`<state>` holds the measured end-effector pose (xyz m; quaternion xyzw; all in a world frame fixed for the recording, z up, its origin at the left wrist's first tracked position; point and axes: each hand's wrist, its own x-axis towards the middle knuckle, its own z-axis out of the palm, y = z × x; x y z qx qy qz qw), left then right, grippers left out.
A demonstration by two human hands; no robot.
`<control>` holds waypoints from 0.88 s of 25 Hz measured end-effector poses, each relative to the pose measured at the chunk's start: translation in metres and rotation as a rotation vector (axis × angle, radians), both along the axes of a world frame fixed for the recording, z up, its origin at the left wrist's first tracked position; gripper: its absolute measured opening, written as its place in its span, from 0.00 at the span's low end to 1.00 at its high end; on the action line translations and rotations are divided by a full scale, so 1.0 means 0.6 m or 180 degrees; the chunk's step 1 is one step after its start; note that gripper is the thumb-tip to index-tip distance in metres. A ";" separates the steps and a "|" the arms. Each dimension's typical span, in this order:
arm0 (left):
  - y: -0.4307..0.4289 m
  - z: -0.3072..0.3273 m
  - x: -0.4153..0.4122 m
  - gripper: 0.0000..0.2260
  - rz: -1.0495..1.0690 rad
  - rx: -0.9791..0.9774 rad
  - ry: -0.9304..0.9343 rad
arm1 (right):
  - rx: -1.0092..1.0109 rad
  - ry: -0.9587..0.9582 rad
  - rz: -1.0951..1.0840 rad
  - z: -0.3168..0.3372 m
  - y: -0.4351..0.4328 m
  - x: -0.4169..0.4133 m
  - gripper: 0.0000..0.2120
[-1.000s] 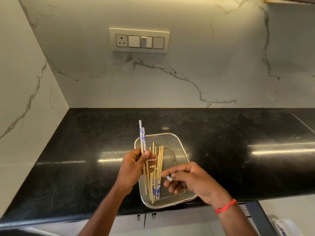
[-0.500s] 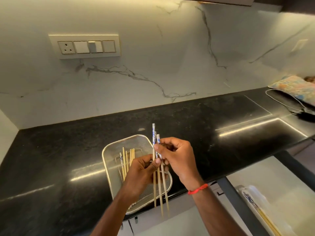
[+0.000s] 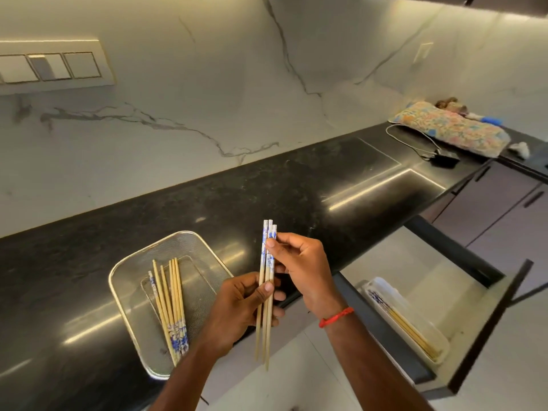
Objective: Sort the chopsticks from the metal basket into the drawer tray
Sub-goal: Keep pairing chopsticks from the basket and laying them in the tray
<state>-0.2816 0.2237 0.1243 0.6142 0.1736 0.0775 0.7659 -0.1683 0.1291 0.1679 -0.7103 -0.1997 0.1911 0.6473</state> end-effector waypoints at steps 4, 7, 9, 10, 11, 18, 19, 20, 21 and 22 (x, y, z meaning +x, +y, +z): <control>-0.006 0.004 0.006 0.10 -0.0084 0.0057 -0.0040 | 0.0197 0.0157 -0.0119 -0.001 -0.008 0.001 0.10; -0.009 0.008 0.010 0.10 -0.0132 0.0133 -0.0005 | 0.0324 0.0172 -0.0280 0.001 -0.012 0.004 0.09; -0.012 0.011 0.016 0.09 -0.0144 0.0198 0.0010 | 0.0382 0.0184 -0.0399 0.002 -0.016 0.009 0.10; -0.013 0.012 0.021 0.10 -0.0141 0.0246 0.0012 | 0.0415 0.0189 -0.0434 0.002 -0.018 0.012 0.11; -0.016 0.013 0.025 0.10 -0.0141 0.0283 0.0022 | 0.0465 0.0215 -0.0431 0.003 -0.022 0.014 0.11; -0.042 0.016 0.053 0.10 -0.0200 0.0308 0.0074 | 0.0524 -0.0013 0.0046 0.021 -0.057 0.044 0.12; -0.046 0.016 0.057 0.10 -0.0212 0.0312 0.0084 | 0.0525 -0.0001 0.0017 0.022 -0.062 0.052 0.12; -0.051 0.015 0.063 0.10 -0.0226 0.0330 0.0090 | 0.0523 0.0007 -0.0011 0.022 -0.068 0.062 0.11; -0.057 0.013 0.069 0.09 -0.0241 0.0371 0.0105 | 0.0533 0.0019 -0.0035 0.021 -0.075 0.073 0.11; -0.064 0.011 0.077 0.09 -0.0253 0.0420 0.0134 | 0.0541 0.0022 -0.0051 0.020 -0.083 0.085 0.12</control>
